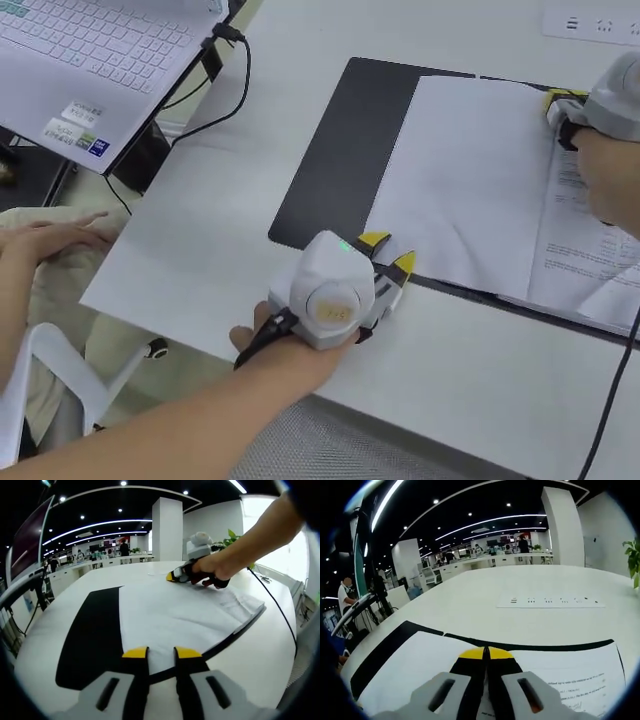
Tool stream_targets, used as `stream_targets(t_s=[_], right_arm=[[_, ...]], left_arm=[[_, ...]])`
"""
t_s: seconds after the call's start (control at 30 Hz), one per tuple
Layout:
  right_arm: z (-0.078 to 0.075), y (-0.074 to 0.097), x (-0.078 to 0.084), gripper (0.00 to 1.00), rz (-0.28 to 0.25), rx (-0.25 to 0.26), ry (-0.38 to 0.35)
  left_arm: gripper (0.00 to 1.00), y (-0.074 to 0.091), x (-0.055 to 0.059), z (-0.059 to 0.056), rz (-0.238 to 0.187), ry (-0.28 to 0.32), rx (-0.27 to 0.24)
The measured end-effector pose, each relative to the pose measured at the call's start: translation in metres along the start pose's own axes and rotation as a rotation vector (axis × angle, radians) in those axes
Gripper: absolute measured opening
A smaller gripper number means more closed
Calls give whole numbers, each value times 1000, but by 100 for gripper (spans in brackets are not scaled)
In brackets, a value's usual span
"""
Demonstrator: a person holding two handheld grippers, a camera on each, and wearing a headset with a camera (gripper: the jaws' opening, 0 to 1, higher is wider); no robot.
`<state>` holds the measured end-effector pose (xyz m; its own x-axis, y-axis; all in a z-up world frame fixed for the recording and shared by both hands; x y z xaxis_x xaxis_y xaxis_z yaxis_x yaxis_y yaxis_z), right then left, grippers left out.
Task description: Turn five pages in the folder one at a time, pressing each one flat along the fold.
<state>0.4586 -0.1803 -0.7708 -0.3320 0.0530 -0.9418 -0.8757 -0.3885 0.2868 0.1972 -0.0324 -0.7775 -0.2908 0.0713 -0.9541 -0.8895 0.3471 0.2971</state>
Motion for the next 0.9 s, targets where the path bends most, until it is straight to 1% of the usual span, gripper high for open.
stream_targets(t_s=[0.13,0.3,0.4,0.53,0.63,0.7,0.77,0.9], right_arm=[[2,9,1,0,10,-3,-9],[9,28,8,0,6,-31,-4],[13,38,12,0,4,-39,-5],[18,49,17,0,9,-54,-19],[24,61,17,0,18,-71,-12],[25,65,17,0,24,-73,-20],[28,72,16,0,31,-74,-20],[32,82,17,0,34,-75,-30]], left_arm=[[18,0,0,0,-3,2,-1],[18,1,-1,0,-6,3,-1],[18,1,-1,0,-9,3,-1],[18,0,0,0,-9,1,0],[18,0,0,0,-10,2,0],[18,0,0,0,-10,3,0],[18,0,0,0,-10,3,-1],[18,0,1,0,-8,3,1]])
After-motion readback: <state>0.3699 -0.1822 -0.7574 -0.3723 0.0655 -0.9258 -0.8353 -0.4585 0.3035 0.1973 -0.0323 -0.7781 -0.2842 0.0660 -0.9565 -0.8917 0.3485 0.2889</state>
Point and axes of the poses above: the centre of the closed fingertips' face, and the gripper's own axes: y roughly backward along the fingers, z roughly to its left, x roughly out of its underside, the point moved 3 cm from there along y, roughly backward along the fingers, and after that the axes turned 8 degrees about -z, right-handed, at the moved point
